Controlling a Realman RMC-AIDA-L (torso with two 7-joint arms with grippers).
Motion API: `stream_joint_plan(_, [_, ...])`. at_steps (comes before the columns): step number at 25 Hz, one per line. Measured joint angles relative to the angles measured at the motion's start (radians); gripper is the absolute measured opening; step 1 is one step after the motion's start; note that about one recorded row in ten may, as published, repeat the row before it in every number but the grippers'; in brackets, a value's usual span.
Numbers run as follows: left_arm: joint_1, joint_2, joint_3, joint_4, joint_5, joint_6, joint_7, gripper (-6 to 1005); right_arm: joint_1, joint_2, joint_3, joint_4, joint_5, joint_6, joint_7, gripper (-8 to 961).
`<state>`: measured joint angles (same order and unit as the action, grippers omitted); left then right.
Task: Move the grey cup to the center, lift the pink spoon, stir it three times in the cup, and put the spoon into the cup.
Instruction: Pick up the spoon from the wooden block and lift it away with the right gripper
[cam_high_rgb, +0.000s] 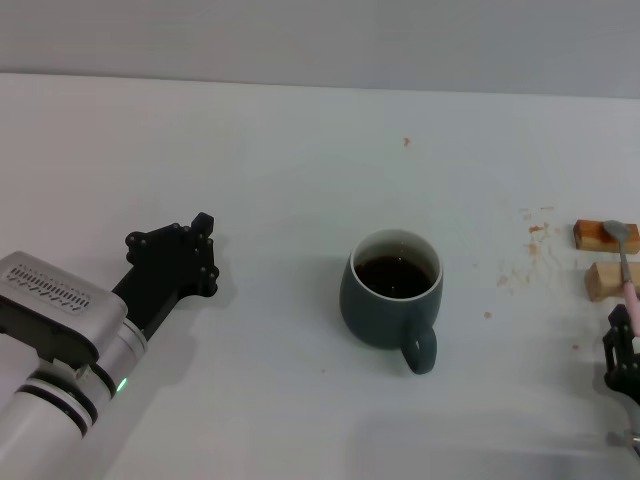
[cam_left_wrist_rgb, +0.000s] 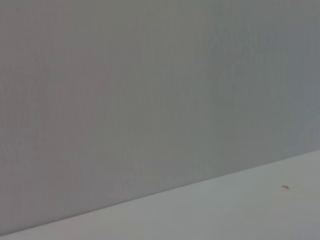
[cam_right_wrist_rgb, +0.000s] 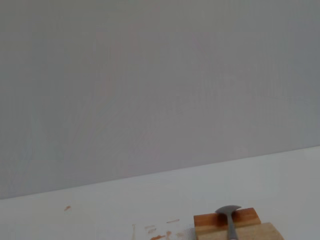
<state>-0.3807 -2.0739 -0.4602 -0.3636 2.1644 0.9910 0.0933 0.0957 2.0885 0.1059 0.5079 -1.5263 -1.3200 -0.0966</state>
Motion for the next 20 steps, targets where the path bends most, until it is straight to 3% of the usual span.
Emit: stream_joint_plan(20, [0.001, 0.0, 0.0, 0.002, -0.001, 0.0, 0.0, -1, 0.009, -0.001, 0.001, -0.011, 0.04, 0.005, -0.007, 113])
